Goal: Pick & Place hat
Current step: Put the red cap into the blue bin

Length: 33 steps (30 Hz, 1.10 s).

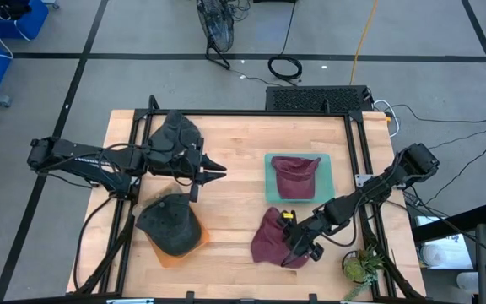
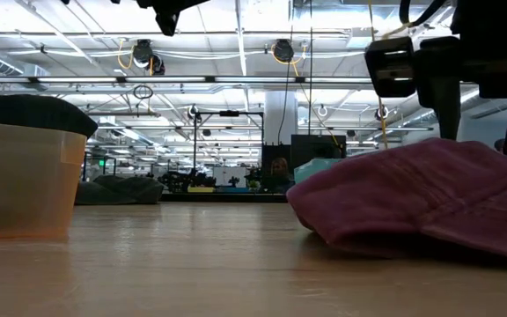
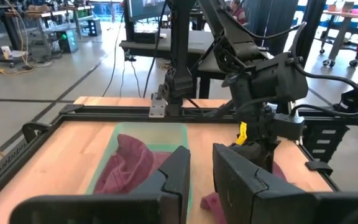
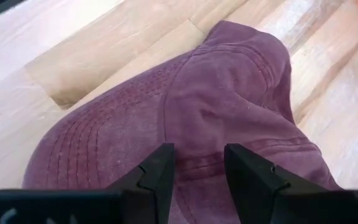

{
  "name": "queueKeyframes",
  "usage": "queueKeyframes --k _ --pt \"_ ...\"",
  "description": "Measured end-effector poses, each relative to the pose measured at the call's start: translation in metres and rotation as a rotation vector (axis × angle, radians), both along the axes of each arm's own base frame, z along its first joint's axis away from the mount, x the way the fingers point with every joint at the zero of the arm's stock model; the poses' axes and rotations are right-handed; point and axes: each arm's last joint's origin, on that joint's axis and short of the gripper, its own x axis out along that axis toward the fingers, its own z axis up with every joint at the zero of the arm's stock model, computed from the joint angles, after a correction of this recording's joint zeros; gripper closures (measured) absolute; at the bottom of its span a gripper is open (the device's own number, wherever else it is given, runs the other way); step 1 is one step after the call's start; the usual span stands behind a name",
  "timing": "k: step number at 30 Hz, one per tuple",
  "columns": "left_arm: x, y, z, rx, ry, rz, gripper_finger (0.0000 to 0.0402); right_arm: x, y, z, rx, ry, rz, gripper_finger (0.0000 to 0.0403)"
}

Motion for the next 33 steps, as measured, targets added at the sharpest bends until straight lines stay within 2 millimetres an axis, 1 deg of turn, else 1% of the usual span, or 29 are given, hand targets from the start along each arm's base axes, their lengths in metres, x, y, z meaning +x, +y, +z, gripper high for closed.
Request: queueKeyframes --k 9,12,18,23,26,29,33 --pt "0.0 0.0 0.0 0.006 -0.004 0.0 0.033 0.0 0.0 0.0 0.008 0.005 -0.033 0.0278" --pt "0.0 0.0 0.0 0.019 -0.005 -0.002 0.033 0.001 -0.001 -0.002 0.013 0.014 -0.048 0.0287" --pt "0.0 0.0 0.001 0.027 -0.007 0.002 0.033 0.005 0.001 -0.013 0.0 0.04 -0.05 0.0343" --pt "0.0 0.0 0.001 0.027 -0.007 0.003 0.033 0.005 0.001 -0.013 0.001 0.04 -0.048 0.0392" --pt "0.0 0.0 0.001 0.027 -0.007 0.003 0.033 0.004 0.0 -0.004 0.025 0.002 -0.051 0.0396" --pt "0.0 0.0 0.001 0.027 -0.007 0.003 0.033 0.005 0.001 0.01 0.082 -0.068 -0.069 0.0392" --pt "0.0 0.0 0.001 0.027 -0.007 0.004 0.033 0.006 0.001 0.04 0.137 -0.156 -0.068 0.0399"
